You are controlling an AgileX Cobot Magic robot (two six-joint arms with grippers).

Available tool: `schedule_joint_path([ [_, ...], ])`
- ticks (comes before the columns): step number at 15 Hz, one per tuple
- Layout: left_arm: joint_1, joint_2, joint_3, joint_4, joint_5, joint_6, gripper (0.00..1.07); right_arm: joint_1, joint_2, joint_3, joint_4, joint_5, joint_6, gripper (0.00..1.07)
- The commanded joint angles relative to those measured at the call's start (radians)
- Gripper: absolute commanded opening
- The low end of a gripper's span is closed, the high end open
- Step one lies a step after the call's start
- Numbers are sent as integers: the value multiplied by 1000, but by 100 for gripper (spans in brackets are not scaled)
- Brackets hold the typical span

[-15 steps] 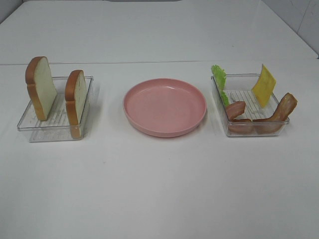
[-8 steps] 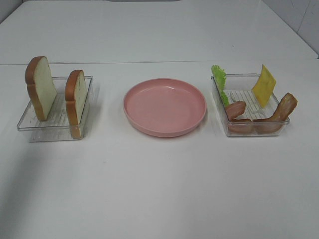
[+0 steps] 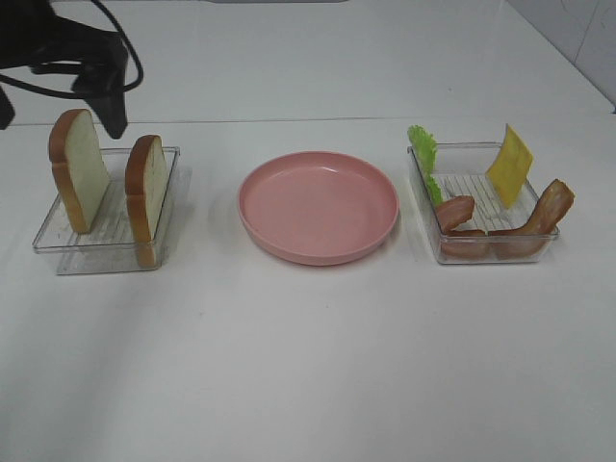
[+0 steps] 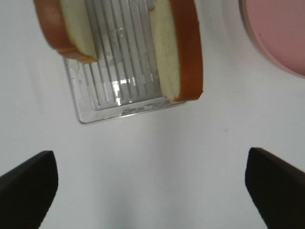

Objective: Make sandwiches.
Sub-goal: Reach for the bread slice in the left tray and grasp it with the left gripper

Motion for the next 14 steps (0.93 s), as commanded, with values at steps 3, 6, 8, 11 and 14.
schedule_joint_path([
  [3,-11,177,-148,-44,98,-42,102,-2,-29,2,6,-11,-2,85],
  [6,-14,277,-202,-61,97,-42,102,-2,-29,2,6,-11,-2,85],
  [8,-14,318,-230,-65,98,-42,102,-2,-29,2,6,-11,-2,85],
  [11,-14,375,-258,-63,97,-32,102,-2,-29,2,6,-11,-2,85],
  [14,-14,416,-258,-65,98,-24,102,-2,-29,2,6,-11,-2,85],
])
